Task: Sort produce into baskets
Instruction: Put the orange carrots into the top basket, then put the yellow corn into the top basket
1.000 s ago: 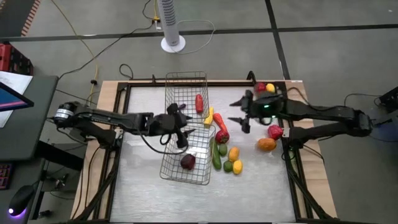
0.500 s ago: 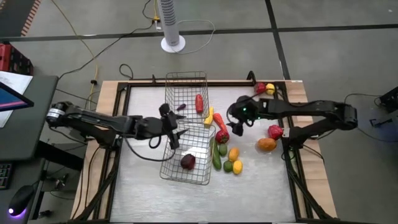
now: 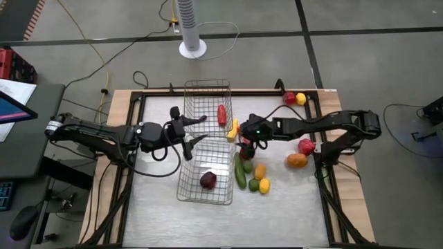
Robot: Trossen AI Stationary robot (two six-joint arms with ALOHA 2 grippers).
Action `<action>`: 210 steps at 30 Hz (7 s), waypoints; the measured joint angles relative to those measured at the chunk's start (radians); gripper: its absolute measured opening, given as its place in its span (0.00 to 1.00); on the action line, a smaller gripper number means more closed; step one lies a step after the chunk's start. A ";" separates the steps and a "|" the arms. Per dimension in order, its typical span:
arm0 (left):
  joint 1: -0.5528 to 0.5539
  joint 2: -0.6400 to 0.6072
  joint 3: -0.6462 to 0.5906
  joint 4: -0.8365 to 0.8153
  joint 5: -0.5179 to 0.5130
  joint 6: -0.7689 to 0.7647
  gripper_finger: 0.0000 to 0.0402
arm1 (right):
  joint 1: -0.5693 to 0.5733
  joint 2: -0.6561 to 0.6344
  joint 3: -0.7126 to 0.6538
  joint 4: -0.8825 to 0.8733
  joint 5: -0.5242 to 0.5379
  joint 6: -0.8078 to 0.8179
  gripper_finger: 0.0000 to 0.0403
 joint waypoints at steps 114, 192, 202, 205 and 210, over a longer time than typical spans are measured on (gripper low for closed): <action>0.211 -0.489 -0.373 -0.021 0.114 -0.226 0.60 | -0.321 0.027 -0.112 0.109 -0.272 -0.297 0.71; 0.210 -0.490 -0.356 -0.075 0.205 -0.228 0.60 | -0.426 0.163 0.234 -0.420 -0.306 -0.459 0.45; 0.210 -0.489 -0.356 -0.078 0.200 -0.222 0.60 | -0.433 0.338 0.234 -0.192 -0.322 -0.428 0.80; 0.210 -0.489 -0.356 -0.089 0.193 -0.220 0.60 | -0.445 0.383 0.234 -0.150 -0.272 -0.452 0.81; 0.210 -0.489 -0.356 -0.118 0.187 -0.219 0.60 | -0.466 0.410 0.234 -0.141 -0.264 -0.467 0.78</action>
